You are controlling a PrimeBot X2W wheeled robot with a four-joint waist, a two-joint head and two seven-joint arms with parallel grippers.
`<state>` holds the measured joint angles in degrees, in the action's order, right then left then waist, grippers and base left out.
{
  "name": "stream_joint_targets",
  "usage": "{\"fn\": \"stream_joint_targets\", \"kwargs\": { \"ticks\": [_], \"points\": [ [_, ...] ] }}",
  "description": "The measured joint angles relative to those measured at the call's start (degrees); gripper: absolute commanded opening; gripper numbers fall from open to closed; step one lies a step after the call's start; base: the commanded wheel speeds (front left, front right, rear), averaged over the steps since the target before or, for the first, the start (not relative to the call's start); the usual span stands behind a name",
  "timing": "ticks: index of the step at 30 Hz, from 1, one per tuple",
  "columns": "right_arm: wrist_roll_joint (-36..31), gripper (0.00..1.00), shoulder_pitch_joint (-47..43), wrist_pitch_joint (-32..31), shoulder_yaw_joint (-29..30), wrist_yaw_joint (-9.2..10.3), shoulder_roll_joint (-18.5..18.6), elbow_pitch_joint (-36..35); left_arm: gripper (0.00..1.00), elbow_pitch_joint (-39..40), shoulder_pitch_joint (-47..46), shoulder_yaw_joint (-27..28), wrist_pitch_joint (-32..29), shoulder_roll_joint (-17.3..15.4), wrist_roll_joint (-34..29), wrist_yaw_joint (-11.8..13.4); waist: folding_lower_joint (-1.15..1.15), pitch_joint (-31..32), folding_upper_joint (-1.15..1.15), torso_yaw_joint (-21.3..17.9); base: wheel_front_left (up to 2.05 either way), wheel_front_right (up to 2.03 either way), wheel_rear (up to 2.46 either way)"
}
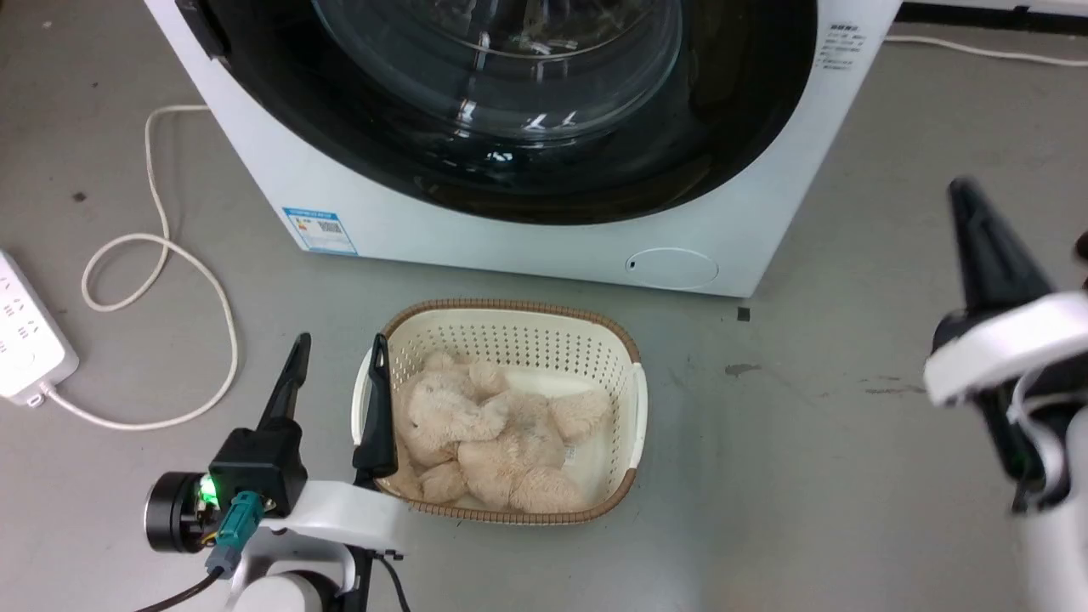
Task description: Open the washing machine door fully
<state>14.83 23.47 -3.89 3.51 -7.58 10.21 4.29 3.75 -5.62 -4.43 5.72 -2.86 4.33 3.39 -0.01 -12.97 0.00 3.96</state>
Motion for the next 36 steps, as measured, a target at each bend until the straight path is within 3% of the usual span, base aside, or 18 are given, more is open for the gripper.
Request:
{"fn": "stream_joint_targets", "kwargs": {
  "ticks": [22,36],
  "points": [
    [17.51,0.0,23.09,-12.94,7.62,0.03,-0.18,16.83,1.0,2.3,-3.28,-1.4,2.5,0.0,2.86,1.45,0.0,-6.69,0.0,3.02,0.0,0.0,0.0],
    [23.4,0.0,39.31,-24.44,14.5,0.04,1.09,32.4,1.0,3.39,-5.11,-3.1,4.22,0.0,4.55,2.56,0.0,-9.86,0.0,5.79,0.0,0.0,0.0]
  ]
}}
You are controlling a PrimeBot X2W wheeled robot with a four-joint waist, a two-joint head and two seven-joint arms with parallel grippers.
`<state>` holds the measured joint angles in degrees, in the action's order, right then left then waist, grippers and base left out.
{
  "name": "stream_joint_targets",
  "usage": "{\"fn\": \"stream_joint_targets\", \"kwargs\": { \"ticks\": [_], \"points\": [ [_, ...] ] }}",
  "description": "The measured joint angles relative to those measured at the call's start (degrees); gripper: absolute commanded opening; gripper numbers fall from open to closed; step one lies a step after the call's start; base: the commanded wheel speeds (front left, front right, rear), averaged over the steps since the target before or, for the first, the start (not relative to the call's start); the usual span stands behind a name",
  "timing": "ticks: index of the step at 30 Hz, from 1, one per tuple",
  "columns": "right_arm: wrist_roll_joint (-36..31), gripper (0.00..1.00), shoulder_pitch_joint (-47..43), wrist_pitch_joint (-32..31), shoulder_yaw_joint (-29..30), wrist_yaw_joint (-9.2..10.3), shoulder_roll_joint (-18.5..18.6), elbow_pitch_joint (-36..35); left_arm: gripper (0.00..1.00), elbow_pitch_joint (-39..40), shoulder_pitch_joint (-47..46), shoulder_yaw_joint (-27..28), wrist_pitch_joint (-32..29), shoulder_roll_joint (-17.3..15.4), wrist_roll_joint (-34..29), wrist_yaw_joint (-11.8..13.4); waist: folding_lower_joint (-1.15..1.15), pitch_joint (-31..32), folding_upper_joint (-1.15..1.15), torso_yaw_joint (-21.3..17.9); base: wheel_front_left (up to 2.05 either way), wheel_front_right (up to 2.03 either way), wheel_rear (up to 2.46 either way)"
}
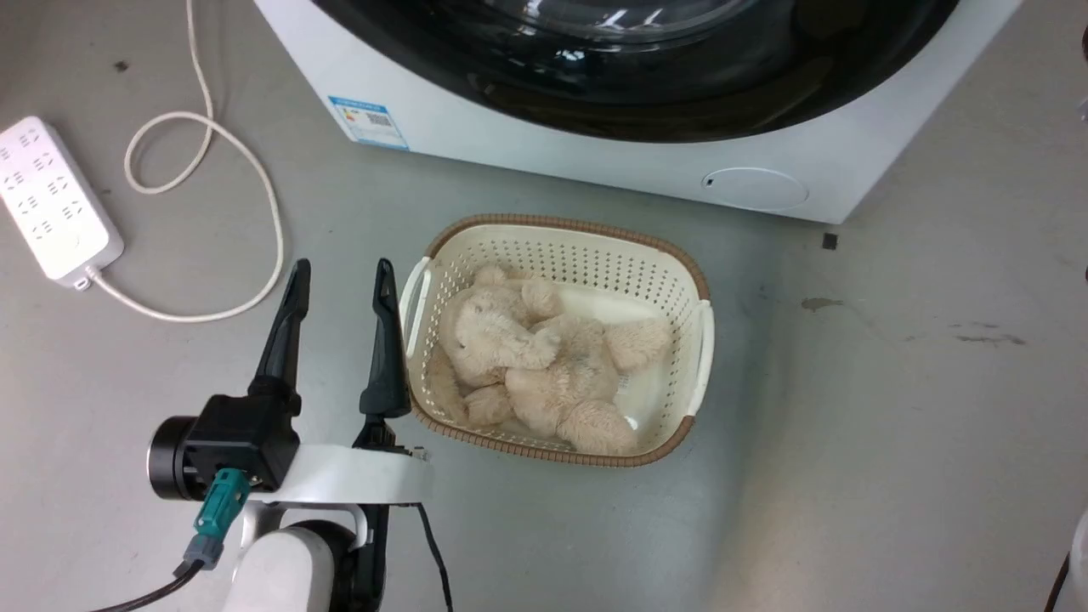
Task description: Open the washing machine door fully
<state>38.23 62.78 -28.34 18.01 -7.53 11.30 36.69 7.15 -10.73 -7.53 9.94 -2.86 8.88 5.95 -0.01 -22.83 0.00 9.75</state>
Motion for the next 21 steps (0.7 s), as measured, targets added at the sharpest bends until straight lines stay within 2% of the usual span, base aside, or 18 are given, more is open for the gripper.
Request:
{"fn": "stream_joint_targets", "kwargs": {
  "ticks": [16,21],
  "points": [
    [4.43,0.0,13.61,-12.14,5.08,0.1,1.66,12.07,1.0,1.19,-2.08,-1.58,2.26,0.0,1.54,1.02,0.0,-3.61,0.0,2.9,0.0,0.0,0.0],
    [7.33,0.0,13.26,-16.99,6.21,0.43,1.64,11.93,1.0,1.22,-2.18,-2.33,2.83,0.01,1.94,1.63,0.01,-2.53,0.0,3.16,0.0,0.0,0.0]
  ]
}}
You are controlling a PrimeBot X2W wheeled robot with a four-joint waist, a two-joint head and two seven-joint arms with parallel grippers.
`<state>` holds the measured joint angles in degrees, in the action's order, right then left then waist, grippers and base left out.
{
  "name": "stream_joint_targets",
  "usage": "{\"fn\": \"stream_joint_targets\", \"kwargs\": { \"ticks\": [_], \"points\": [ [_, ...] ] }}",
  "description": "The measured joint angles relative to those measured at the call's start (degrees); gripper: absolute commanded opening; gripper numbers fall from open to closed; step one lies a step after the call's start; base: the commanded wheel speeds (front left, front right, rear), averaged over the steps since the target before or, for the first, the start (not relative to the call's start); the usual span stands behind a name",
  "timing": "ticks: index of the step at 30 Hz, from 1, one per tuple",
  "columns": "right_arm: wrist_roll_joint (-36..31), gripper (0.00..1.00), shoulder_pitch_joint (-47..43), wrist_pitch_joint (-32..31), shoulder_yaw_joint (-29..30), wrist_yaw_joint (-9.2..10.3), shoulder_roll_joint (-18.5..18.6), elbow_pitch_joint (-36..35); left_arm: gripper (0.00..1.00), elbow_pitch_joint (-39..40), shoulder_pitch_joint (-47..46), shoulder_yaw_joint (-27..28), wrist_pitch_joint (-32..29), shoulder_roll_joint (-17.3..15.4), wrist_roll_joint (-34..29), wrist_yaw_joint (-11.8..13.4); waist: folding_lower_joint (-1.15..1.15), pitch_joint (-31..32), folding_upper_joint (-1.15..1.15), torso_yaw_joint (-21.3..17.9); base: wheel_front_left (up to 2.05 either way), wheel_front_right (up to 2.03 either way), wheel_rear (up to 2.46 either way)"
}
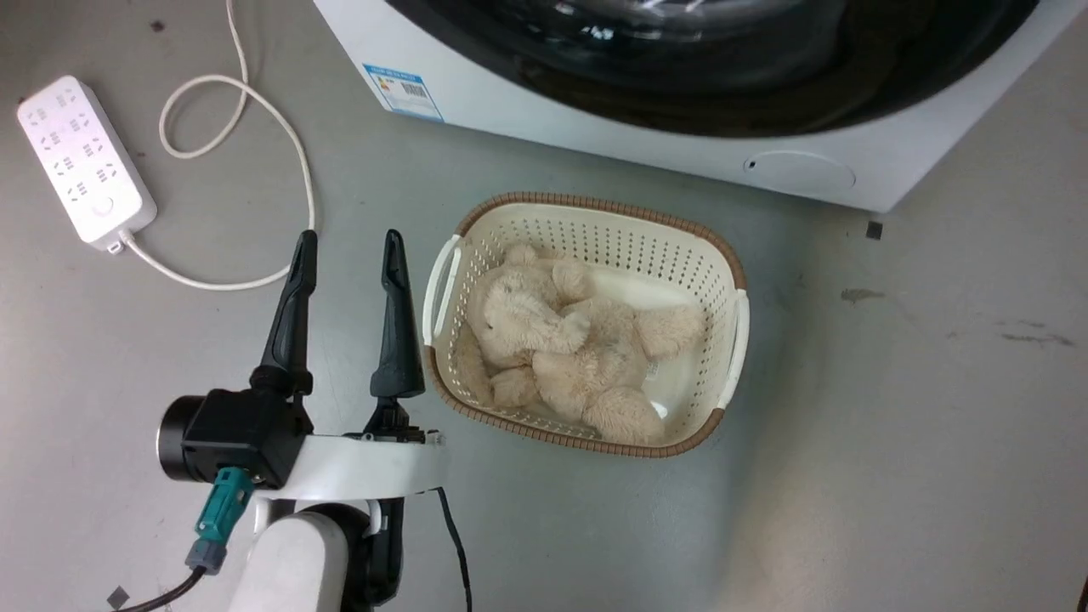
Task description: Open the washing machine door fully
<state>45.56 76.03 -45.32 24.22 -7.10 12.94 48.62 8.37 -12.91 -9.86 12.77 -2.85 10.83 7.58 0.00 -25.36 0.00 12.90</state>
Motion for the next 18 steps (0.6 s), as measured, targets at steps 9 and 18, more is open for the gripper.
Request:
{"fn": "stream_joint_targets", "kwargs": {
  "ticks": [9,18],
  "points": [
    [3.39,0.0,-6.36,-8.32,1.21,-0.01,-2.07,-2.58,1.0,-0.37,0.95,-0.59,1.0,-0.01,0.46,0.34,0.0,3.13,0.0,-0.36,0.0,0.0,0.0],
    [7.68,0.0,-18.41,-18.64,2.31,-0.01,-7.6,-11.87,1.0,-1.81,4.25,-1.65,1.91,0.0,-0.05,-0.02,0.0,7.76,0.0,-1.53,0.0,0.0,0.0]
  ]
}}
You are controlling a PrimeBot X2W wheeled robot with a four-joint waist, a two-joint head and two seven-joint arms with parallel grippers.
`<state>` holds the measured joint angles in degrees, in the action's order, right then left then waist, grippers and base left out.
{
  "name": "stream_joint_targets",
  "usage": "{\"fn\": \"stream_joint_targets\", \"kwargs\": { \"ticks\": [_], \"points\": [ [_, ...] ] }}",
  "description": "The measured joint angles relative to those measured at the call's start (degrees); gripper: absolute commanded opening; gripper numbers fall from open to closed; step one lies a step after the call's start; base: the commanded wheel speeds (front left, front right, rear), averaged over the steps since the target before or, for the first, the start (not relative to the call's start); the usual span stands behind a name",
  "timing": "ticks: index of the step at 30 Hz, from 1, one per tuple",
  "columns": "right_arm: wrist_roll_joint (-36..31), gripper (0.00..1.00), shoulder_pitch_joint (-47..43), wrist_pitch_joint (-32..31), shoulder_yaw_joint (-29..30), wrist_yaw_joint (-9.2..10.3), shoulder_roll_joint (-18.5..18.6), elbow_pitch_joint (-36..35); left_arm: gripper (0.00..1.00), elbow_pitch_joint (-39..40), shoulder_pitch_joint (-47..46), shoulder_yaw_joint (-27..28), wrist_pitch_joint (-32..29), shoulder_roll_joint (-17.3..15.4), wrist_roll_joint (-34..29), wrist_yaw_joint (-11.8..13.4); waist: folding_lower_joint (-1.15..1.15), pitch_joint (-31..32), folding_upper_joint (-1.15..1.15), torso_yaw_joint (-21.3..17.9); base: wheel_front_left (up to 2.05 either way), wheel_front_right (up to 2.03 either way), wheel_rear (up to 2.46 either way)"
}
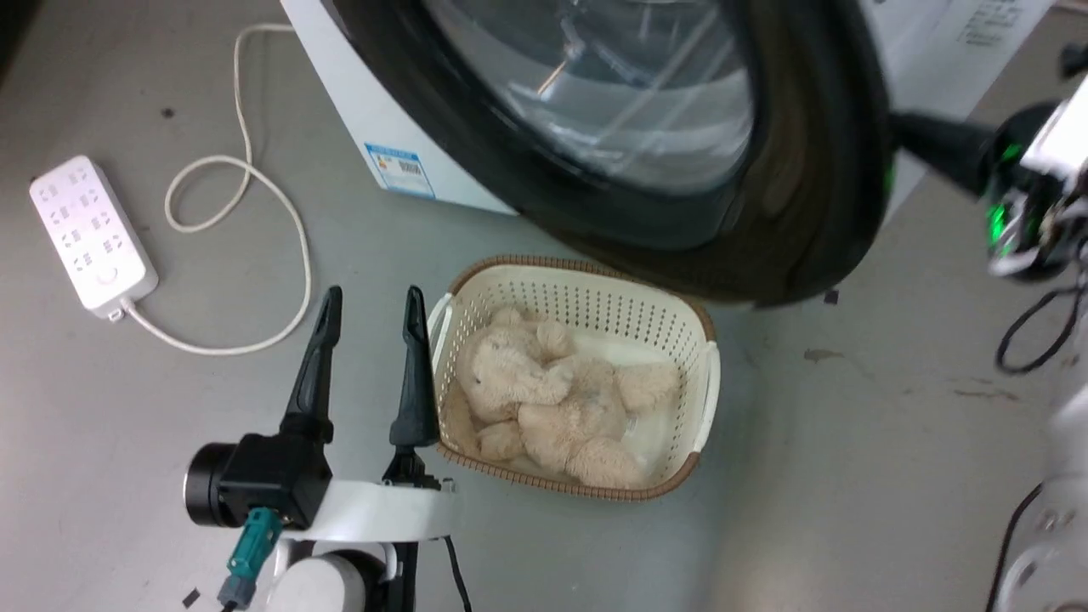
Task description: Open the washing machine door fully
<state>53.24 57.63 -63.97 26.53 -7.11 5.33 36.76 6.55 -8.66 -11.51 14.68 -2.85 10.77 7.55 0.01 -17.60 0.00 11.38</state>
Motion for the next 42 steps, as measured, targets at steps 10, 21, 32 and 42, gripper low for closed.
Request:
{"fn": "stream_joint_targets", "kwargs": {
  "ticks": [10,21,32,42],
  "points": [
    [11.9,0.0,-12.56,-4.52,-9.43,0.0,-1.77,-8.18,1.0,-1.37,3.22,0.02,0.01,0.0,-0.08,-1.23,0.0,4.67,0.0,-1.25,0.0,0.0,0.0],
    [24.41,0.0,-22.61,2.68,-32.33,0.0,-2.16,-14.97,1.0,-1.69,4.43,-0.85,0.01,0.0,0.0,-1.99,0.0,6.43,0.0,-0.4,0.0,0.0,0.0],
    [22.26,1.0,-26.99,12.65,-34.77,0.0,-2.36,-19.95,1.0,-1.31,5.22,-1.75,0.01,0.01,1.54,-2.29,0.0,6.77,0.0,0.18,0.0,0.0,0.0],
    [-7.61,1.0,-32.7,45.34,-32.08,-0.01,8.06,-37.75,1.0,-3.5,5.32,1.08,0.01,0.01,2.5,-3.8,0.0,8.98,0.0,-2.68,0.0,0.0,0.0]
  ]
}}
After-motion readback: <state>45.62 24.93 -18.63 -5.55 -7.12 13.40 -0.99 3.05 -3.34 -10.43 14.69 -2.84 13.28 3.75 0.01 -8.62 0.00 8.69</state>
